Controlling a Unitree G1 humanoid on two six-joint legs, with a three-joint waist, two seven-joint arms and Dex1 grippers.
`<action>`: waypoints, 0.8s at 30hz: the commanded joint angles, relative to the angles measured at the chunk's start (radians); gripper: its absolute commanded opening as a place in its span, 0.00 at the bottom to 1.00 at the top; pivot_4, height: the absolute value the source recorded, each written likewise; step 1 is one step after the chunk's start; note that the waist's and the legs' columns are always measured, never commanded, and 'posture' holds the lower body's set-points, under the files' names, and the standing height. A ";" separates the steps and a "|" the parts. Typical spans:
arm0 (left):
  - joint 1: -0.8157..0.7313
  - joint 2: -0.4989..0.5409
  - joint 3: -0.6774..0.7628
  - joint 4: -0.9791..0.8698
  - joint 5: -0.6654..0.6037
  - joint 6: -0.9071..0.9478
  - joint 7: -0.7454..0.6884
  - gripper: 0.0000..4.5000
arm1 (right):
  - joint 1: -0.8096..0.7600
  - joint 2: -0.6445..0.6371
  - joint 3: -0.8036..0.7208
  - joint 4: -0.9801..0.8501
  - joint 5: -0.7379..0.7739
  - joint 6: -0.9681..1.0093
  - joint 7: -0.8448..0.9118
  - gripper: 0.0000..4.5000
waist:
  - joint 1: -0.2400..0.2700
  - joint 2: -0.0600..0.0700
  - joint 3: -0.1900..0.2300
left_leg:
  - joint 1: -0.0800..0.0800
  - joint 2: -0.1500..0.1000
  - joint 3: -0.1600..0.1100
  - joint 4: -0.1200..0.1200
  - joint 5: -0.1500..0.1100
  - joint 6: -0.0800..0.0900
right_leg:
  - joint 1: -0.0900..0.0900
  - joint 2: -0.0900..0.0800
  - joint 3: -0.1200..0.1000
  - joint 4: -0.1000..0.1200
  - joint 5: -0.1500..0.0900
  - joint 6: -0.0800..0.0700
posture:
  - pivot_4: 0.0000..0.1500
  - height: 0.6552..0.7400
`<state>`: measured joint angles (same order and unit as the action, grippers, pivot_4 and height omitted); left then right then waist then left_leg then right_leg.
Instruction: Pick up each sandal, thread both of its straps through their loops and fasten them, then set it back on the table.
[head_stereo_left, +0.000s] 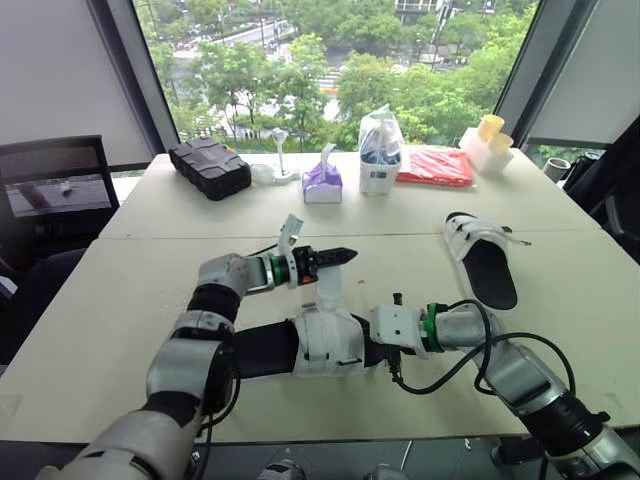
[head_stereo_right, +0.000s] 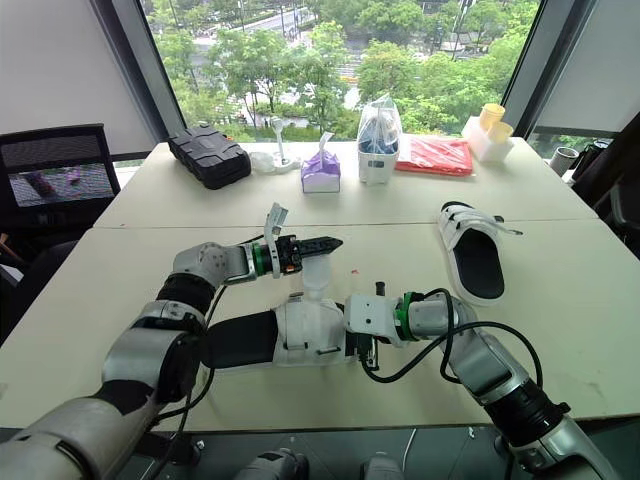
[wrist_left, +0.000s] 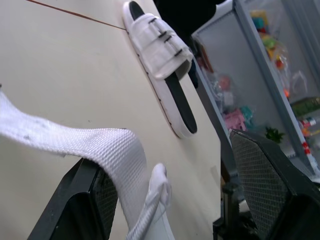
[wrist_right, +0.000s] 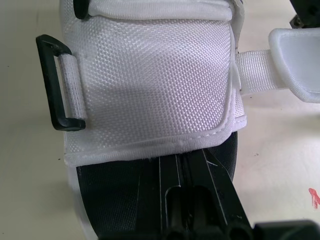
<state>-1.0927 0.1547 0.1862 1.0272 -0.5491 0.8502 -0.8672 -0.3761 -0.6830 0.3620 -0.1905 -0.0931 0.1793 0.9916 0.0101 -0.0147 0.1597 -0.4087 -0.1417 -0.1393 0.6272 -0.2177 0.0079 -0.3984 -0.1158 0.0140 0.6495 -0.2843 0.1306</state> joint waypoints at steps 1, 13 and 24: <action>-0.063 -0.002 0.069 0.068 -0.012 -0.043 0.023 0.75 | 0.008 -0.007 0.005 0.030 -0.033 0.020 -0.011 0.00 | 0.000 0.000 0.000 | 0.000 0.000 0.000 0.000 0.000 0.000 | 0.000 0.000 0.000 0.000 0.000 0.000 | 1.00 1.00; -0.110 0.004 0.190 0.152 -0.022 -0.097 0.069 0.75 | 0.007 -0.005 0.008 0.032 -0.034 0.017 -0.012 0.00 | 0.000 0.000 0.000 | 0.000 0.000 0.000 0.000 0.000 0.000 | 0.000 0.000 0.000 0.000 0.000 0.001 | 1.00 1.00; -0.129 0.019 0.220 0.162 -0.005 -0.125 0.069 0.75 | 0.007 -0.008 0.010 0.031 -0.034 0.016 -0.008 0.00 | -0.001 0.000 0.000 | 0.000 0.000 0.000 0.000 0.000 0.000 | 0.000 0.001 0.000 0.000 0.000 0.001 | 1.00 1.00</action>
<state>-1.1916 0.1639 0.3885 1.1998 -0.5532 0.7353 -0.7881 -0.3758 -0.6828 0.3629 -0.1906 -0.0944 0.1792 0.9868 0.0095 -0.0148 0.1598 -0.4087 -0.1418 -0.1393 0.6275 -0.2176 0.0077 -0.3984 -0.1151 0.0140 0.6499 -0.2838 0.1315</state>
